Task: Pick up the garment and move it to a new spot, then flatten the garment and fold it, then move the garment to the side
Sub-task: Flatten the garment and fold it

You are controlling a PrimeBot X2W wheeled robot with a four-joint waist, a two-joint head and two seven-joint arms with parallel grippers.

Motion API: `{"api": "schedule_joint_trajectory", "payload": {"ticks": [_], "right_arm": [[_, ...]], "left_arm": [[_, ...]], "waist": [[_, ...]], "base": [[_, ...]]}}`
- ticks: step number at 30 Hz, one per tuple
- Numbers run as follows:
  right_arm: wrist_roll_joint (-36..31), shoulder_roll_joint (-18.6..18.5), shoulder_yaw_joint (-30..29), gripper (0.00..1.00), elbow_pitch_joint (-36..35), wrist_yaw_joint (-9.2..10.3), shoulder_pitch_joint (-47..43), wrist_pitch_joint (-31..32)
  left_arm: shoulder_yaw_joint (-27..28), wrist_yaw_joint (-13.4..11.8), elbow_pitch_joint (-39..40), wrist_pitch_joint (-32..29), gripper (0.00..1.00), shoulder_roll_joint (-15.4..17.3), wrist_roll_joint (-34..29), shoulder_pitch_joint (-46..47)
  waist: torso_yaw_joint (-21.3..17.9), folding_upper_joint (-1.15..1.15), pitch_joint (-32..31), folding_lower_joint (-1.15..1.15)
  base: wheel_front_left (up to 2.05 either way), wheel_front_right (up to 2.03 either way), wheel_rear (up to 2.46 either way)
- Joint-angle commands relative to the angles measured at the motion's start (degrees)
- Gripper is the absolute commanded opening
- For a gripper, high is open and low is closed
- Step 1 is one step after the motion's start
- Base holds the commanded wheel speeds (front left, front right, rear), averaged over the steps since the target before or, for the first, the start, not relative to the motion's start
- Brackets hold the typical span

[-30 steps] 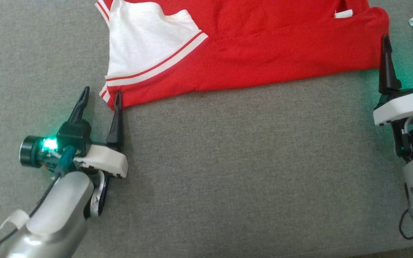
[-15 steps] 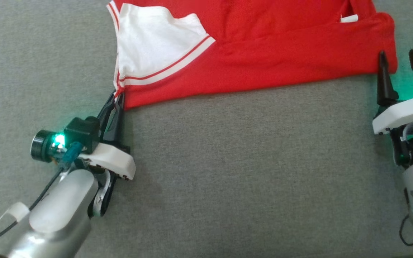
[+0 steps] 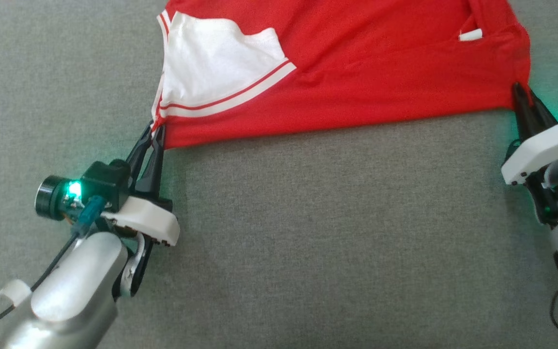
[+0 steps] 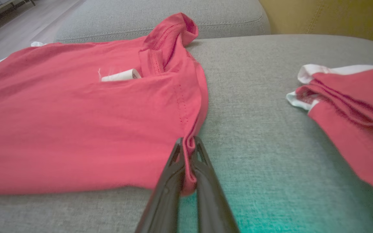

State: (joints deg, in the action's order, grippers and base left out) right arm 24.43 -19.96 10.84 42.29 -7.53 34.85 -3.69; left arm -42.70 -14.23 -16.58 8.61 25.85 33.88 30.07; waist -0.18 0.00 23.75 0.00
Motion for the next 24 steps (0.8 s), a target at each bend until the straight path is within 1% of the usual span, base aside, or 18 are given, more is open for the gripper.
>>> {"api": "schedule_joint_trajectory", "payload": {"ticks": [1, 6, 11, 12, 13, 16, 21, 24], "right_arm": [[0.92, -2.03, 0.96, 0.0, -1.59, 0.04, -1.1, -0.23], [3.37, -4.51, 2.63, 0.0, -4.27, 0.04, -4.03, -0.3], [5.95, -7.96, 3.01, 0.0, -7.84, 0.04, -9.88, -0.41], [5.95, -7.96, 3.01, 0.0, -7.84, 0.04, -9.88, -0.41], [6.67, -9.03, 2.68, 0.0, -9.34, 0.04, -13.13, -0.36], [6.59, -10.42, 1.97, 0.0, -12.35, 0.04, -18.21, 0.03], [6.19, -10.92, -2.12, 0.0, -18.36, 0.04, -26.27, 1.04], [4.7, -9.93, -5.14, 0.0, -22.06, 0.04, -30.18, 2.4]], "left_arm": [[2.19, -0.96, 1.45, 0.53, 0.0, 2.68, -0.11, 0.0], [1.83, -1.58, 2.92, 1.18, 0.0, 2.92, 0.24, -2.48], [1.52, -2.54, 5.92, 2.44, 0.0, 3.3, 1.25, -7.49], [1.52, -2.54, 5.92, 2.44, 0.0, 3.3, 1.25, -7.49], [1.09, -2.45, 7.58, 3.03, 0.0, 3.36, 1.81, -10.03], [0.27, -2.12, 9.67, 3.41, 0.0, 3.7, 2.86, -13.91], [-1.16, -2.81, 13.16, 2.44, 0.0, 4.96, 3.6, -18.63], [-2.08, -3.23, 15.43, 1.11, 0.0, 5.75, 4.08, -20.84]], "waist": [[-0.15, 0.0, -0.67, 0.0], [-0.41, 0.0, -2.92, 0.0], [-0.38, 0.0, -5.52, 0.0], [-0.38, 0.0, -5.52, 0.0], [-0.24, 0.0, -6.6, 0.0], [-0.18, 0.0, -7.81, 0.0], [-0.2, 0.0, -9.0, 0.0], [-0.27, 0.0, -9.43, 0.0]], "base": [[0.0, 0.0, 0.0], [0.0, 0.0, 0.0], [0.0, 0.0, 0.0], [0.0, 0.0, 0.0], [0.0, 0.0, 0.0], [0.0, 0.0, 0.0], [0.0, 0.0, 0.0], [0.0, 0.0, 0.0]]}}
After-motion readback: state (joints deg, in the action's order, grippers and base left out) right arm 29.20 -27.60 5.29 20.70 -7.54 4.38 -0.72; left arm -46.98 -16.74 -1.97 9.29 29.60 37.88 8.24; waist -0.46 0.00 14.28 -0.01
